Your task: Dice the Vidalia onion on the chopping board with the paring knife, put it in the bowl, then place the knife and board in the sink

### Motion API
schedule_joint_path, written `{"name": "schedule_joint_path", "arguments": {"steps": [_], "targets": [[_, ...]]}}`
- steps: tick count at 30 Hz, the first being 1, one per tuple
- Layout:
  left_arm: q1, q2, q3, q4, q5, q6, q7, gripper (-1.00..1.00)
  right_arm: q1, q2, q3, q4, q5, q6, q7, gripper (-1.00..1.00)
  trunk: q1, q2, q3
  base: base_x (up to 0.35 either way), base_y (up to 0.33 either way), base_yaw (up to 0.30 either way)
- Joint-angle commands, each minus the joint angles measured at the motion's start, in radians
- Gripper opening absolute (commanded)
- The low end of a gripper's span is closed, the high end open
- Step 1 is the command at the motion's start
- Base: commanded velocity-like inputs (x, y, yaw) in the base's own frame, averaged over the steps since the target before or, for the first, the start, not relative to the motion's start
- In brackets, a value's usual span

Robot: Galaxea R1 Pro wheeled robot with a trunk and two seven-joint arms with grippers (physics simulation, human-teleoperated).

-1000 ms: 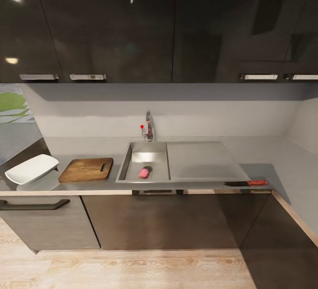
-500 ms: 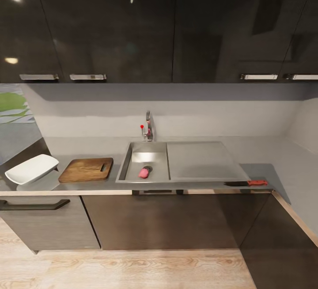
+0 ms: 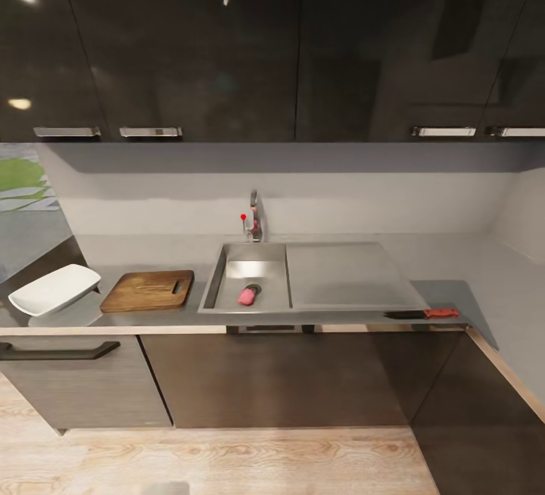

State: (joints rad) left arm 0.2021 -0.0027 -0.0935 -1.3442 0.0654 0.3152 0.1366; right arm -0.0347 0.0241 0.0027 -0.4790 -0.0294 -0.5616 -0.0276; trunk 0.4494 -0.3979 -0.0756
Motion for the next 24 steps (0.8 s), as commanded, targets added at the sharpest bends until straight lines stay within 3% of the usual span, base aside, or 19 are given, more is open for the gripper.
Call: {"name": "schedule_joint_path", "arguments": {"steps": [1,4,6,7,11,14,17,18,24], "targets": [[-0.021,0.0,-0.002,-0.022,0.008,0.028,0.007,1.0,-0.001,0.0,0.0,0.0,-0.003,-0.003,-0.002,1.0,0.001,-0.002,-0.002,0.0,0.0,0.0],[-0.081,0.0,-0.003,-0.058,0.009,0.116,0.007,1.0,-0.001,0.0,0.0,0.0,-0.003,-0.003,-0.002,1.0,0.001,-0.002,-0.002,0.0,0.0,0.0],[-0.134,-0.001,-0.003,-0.082,0.009,0.22,0.007,1.0,-0.001,0.0,0.0,0.0,-0.003,-0.003,-0.002,1.0,0.001,-0.002,-0.002,0.0,0.0,0.0],[-0.176,-0.003,-0.003,-0.095,0.009,0.282,0.007,1.0,-0.001,0.0,0.0,0.0,-0.003,-0.003,-0.002,1.0,0.001,-0.002,-0.002,0.0,0.0,0.0],[-0.304,-0.014,-0.005,-0.112,0.011,0.396,0.007,1.0,-0.001,0.0,0.001,0.0,-0.003,-0.003,-0.002,1.0,0.001,-0.002,-0.002,0.0,0.0,0.0],[-0.417,-0.056,-0.007,-0.131,0.011,0.541,0.008,1.0,-0.001,0.001,0.001,0.0,-0.003,-0.002,-0.002,1.0,0.001,-0.002,-0.002,0.0,0.0,0.0],[-0.474,-0.079,-0.008,-0.148,0.011,0.596,0.008,1.0,-0.001,0.001,0.002,0.001,-0.003,-0.001,-0.002,1.0,0.001,-0.002,-0.002,0.0,0.0,0.0],[-0.519,-0.093,-0.008,-0.153,0.011,0.62,0.009,1.0,-0.001,0.002,0.002,0.002,-0.003,-0.001,-0.002,1.0,0.001,-0.002,-0.002,0.0,0.0,0.0],[-0.661,-0.107,-0.009,-0.145,0.012,0.685,0.009,1.0,-0.001,0.001,0.002,0.002,-0.003,0.0,-0.002,1.0,0.001,-0.002,-0.002,0.0,0.0,0.0]]}}
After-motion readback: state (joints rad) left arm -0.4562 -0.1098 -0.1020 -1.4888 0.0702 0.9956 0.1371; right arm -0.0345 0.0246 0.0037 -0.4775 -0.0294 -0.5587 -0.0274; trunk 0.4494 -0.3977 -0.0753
